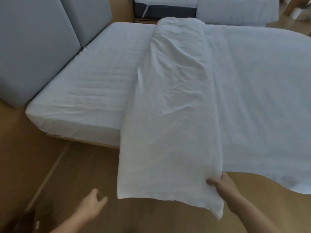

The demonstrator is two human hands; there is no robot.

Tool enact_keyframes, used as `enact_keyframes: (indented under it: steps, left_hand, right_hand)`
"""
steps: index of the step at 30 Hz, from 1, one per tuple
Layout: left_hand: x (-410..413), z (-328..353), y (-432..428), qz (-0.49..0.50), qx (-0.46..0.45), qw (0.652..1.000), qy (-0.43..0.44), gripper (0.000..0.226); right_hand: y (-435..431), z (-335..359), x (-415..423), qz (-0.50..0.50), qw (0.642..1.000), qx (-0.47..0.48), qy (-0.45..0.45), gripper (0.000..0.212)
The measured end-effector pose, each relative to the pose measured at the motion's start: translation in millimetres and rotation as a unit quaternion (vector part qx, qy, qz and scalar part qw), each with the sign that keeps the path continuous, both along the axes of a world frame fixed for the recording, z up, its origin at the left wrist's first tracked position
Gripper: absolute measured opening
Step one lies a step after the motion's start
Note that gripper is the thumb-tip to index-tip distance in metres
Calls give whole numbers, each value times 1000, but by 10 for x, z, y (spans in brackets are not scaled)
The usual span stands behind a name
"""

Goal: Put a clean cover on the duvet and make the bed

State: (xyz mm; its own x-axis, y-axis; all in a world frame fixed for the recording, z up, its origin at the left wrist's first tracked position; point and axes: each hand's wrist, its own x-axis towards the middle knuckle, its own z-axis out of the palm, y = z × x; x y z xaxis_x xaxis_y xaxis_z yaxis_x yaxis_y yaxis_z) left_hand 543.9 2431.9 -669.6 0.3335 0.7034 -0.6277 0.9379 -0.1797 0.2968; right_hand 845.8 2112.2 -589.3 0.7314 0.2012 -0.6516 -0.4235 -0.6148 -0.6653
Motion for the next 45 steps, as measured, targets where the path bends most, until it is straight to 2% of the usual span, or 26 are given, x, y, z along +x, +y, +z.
enact_keyframes:
  steps: [2,4,6,8,12,13,17,20,22,24,25,27,29,31,33,35,36,39,42,45]
  left_hand:
    - [458,263,-4,63,-50,991,-111,66]
    - [904,375,62,97,-93,971,-200,84]
    - [1173,358,113,115,-151,945,-267,94]
    - [1262,127,158,144,-198,923,-297,91]
    - [1269,-147,184,163,-277,896,-306,92]
    - [1226,-191,191,169,-292,893,-299,93]
    - [1007,28,232,160,-373,875,-263,97]
    - [826,391,378,167,-447,839,-261,98]
    - [811,620,444,176,-459,834,-251,91]
    - [804,776,501,173,-463,836,-240,64]
    - [803,841,504,171,-463,841,-224,51]
    - [777,932,517,156,-462,848,-208,52]
    - [736,986,573,160,-440,854,-229,57]
    - [693,979,621,176,-416,851,-266,50]
    - [644,872,600,152,-376,877,-257,35]
    - [554,689,506,78,-313,919,-227,38]
    - [531,579,470,78,-276,933,-217,32]
    - [558,308,437,129,-232,944,-198,19]
    - [567,201,447,98,-229,956,-155,29]
    - [576,167,493,109,-260,946,-157,39]
  right_hand:
    - [89,-33,12,-30,998,37,-36,14]
    - [183,-125,53,-65,994,57,-65,21]
    - [238,-308,101,-93,991,50,-78,48]
    - [269,-523,104,-124,988,44,-86,71]
    - [261,-846,62,-226,968,98,-45,92]
    - [245,-899,68,-248,959,137,-12,90]
    - [246,-957,87,-287,908,291,96,60]
    - [336,-946,37,-306,876,345,139,74]
    - [434,-881,-53,-299,854,382,187,72]
    - [563,-807,-141,-291,838,402,227,72]
    - [637,-725,-168,-290,838,401,230,76]
    - [734,-490,-186,-310,875,332,165,89]
    - [715,-203,-192,-319,924,211,28,80]
    - [629,-25,-207,-291,947,124,-47,77]
    - [543,-125,-234,-265,961,54,-55,68]
    - [488,-346,-321,-251,967,17,-26,57]
    - [502,-446,-368,-246,969,7,-13,52]
    - [497,-655,-433,-252,968,1,15,48]
    - [460,-713,-387,-266,964,-10,2,56]
    - [443,-665,-397,-228,973,-20,25,73]
